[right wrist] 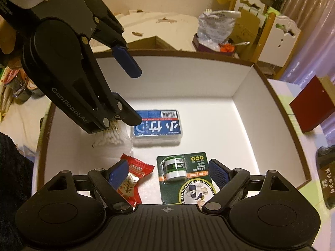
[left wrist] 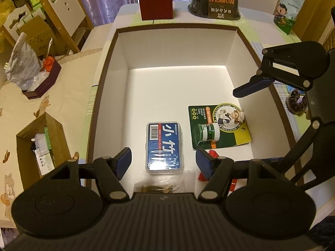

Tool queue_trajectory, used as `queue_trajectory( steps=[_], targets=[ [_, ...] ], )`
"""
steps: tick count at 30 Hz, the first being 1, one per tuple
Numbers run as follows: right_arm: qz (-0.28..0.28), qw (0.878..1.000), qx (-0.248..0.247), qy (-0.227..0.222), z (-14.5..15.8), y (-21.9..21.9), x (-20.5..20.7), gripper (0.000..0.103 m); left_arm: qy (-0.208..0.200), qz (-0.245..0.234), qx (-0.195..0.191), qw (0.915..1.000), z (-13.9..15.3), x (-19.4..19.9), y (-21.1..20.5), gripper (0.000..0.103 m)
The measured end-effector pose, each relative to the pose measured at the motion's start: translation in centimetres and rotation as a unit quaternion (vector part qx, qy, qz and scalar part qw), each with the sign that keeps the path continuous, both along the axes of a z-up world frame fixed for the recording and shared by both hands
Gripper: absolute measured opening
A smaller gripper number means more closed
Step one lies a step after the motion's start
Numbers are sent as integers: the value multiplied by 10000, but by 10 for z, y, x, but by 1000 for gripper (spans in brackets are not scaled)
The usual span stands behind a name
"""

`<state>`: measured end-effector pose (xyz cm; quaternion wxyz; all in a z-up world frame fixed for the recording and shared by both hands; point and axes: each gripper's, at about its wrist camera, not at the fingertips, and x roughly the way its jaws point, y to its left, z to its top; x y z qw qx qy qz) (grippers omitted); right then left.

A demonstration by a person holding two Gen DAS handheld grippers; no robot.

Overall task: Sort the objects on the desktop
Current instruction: 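Open both tools to release the toothpick box and ointment card in the box, then withdraw both open tools from the box toward the items on the table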

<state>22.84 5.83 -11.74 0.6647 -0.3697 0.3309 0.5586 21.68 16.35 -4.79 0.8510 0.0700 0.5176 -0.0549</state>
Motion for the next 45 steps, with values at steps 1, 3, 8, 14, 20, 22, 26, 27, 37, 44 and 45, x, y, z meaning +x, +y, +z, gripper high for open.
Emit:
queue_trajectory(
  steps=[1,3,8,14,20,22,26,27,37,44,45],
  targets=[
    [-7,10000,44,-20,3,-2,-2,86,-28,11,13,10000,2,-3,-1,65],
    [-27,9999,129,-55,9,-8,-7,86,-89,24,31,10000,7,-8,-5,66],
    [-55,9991,384,-152,26,-26,-22,86,-278,53,87,9996,22,-26,-15,66],
    [-110,9970,719,-256,50,-52,-39,86,-537,95,160,9984,42,-49,-31,69],
    [-184,9940,1034,-292,70,-80,-54,86,-727,60,250,9970,57,-69,-51,72],
    [-216,9931,1103,-320,76,-89,-58,86,-767,54,268,9967,60,-75,-59,73],
    [-309,9914,1220,-359,84,-110,-65,86,-840,48,277,9961,65,-86,-71,75],
    [-337,9910,1247,-359,85,-115,-66,86,-856,50,274,9959,66,-89,-74,75],
    [-635,9868,1459,-292,97,-169,-80,86,-935,34,218,9954,71,-115,-108,79],
    [-874,9840,1538,-209,99,-210,-92,86,-956,-69,133,9953,71,-129,-139,80],
    [-914,9835,1551,-195,100,-216,-93,86,-955,-93,116,9953,70,-131,-144,80]
  ],
)
